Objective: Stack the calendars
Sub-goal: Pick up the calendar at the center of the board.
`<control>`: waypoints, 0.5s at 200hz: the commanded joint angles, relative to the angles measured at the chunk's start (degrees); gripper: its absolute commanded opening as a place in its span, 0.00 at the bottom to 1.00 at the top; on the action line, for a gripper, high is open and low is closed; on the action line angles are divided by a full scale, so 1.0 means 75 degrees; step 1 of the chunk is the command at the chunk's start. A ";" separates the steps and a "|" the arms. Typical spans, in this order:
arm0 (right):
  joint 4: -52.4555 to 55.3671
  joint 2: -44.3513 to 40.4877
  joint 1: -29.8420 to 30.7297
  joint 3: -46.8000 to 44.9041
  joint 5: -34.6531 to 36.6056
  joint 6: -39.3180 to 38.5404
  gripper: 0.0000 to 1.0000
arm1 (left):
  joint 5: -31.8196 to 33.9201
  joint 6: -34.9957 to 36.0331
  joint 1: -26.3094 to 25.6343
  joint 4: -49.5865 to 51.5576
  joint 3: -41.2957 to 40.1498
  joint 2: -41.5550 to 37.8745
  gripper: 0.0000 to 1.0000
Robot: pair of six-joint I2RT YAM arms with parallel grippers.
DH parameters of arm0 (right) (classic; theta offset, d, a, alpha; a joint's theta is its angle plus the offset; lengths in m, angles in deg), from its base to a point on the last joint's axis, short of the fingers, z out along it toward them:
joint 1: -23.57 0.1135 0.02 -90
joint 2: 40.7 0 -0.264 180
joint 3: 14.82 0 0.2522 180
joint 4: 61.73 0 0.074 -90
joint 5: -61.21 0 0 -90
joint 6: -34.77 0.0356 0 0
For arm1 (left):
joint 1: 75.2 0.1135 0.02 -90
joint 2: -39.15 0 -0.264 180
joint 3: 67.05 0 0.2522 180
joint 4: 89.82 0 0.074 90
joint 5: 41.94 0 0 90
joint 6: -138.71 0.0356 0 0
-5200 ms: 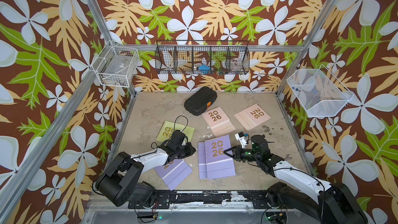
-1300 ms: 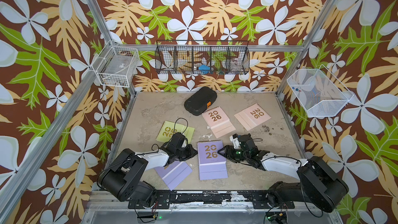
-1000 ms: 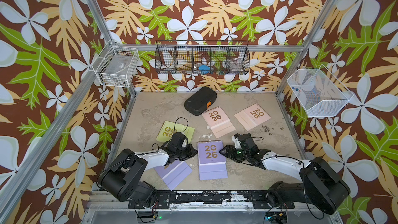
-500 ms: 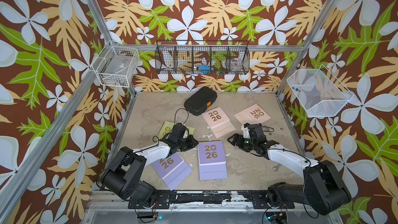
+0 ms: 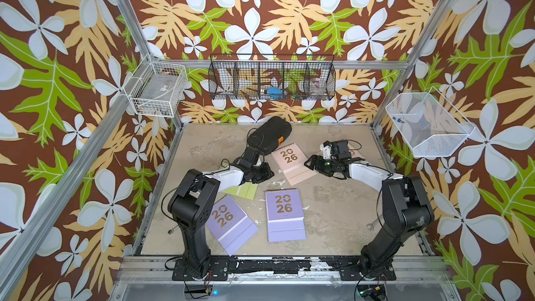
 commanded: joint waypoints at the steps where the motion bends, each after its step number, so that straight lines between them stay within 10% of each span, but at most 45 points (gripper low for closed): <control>1: 0.0388 0.0500 -0.0029 0.0629 -0.0204 -0.0446 0.80 | -0.0182 0.0176 0.0066 0.0177 0.0461 0.0438 0.17; 100: 0.1117 0.2461 -0.0193 0.2848 -0.0561 -0.0929 0.80 | -0.0408 0.0196 0.0115 0.0488 0.2104 0.1945 0.16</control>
